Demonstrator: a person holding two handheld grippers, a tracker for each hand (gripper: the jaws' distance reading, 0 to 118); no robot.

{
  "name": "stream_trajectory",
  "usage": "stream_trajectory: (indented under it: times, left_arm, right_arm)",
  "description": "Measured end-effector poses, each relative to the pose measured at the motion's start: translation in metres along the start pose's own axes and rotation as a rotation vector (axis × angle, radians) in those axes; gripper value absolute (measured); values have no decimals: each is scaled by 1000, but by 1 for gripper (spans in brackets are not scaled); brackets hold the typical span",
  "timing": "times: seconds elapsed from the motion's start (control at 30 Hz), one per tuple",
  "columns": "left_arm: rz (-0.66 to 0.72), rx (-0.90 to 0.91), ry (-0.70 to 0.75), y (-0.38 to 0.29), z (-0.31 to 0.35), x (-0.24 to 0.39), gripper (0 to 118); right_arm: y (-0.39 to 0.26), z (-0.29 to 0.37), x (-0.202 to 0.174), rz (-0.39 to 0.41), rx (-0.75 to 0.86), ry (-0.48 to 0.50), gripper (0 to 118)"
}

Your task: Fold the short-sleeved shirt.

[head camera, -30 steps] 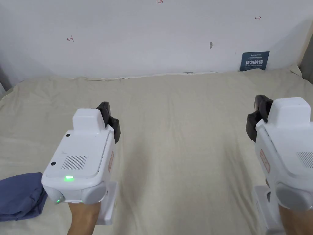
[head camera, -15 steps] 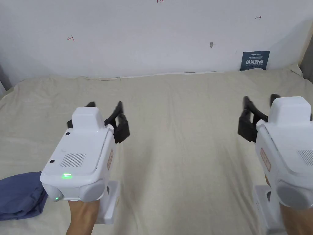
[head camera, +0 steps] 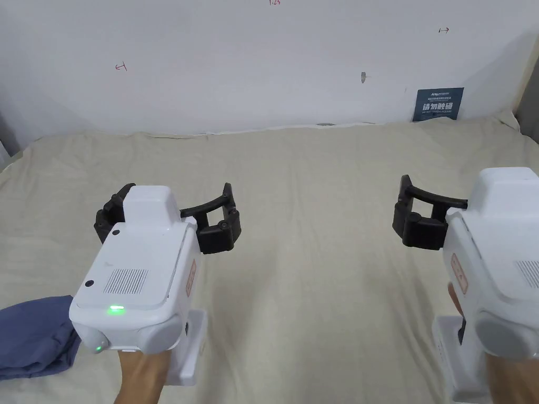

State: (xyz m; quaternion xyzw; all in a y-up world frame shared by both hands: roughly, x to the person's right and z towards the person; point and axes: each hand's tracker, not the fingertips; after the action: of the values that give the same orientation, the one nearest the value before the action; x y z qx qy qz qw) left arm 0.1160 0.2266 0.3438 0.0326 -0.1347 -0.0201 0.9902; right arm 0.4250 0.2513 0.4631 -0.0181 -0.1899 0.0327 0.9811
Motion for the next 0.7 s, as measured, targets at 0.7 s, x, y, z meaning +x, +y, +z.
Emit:
stream_trajectory:
  times: [0.7]
  left_arm:
    - [-6, 7, 17, 1, 4, 1, 118]
  right_arm:
    - [2, 3, -2, 0, 10, 2, 118]
